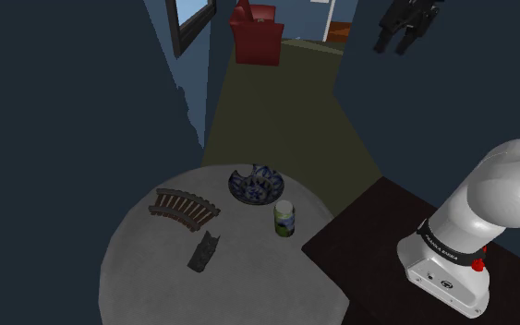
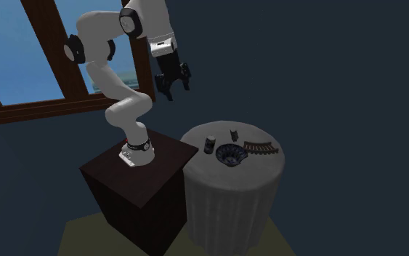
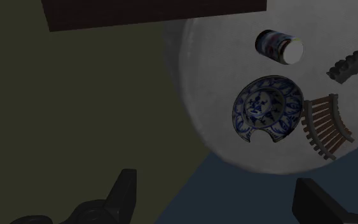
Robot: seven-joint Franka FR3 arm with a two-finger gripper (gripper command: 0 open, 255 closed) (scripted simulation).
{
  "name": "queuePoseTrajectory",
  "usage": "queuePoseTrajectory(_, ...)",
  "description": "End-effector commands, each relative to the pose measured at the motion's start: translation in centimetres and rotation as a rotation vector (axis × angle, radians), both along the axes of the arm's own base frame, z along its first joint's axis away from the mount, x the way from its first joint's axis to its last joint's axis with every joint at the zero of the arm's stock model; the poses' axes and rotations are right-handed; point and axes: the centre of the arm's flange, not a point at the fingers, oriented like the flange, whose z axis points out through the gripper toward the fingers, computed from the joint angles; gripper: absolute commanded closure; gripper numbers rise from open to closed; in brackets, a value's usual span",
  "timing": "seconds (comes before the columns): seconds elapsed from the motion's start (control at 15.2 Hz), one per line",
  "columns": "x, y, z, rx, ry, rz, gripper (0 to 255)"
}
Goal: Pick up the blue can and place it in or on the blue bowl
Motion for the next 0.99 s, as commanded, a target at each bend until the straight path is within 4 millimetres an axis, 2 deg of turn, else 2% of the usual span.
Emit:
queuePoseTrajectory(0.0, 0.0, 0.0, 0.0, 0.0, 0.0, 0.0, 0)
queuePoseTrajectory(0.92, 3.0, 13.2, -13.8, -0.084, 0.116, -0.041, 0)
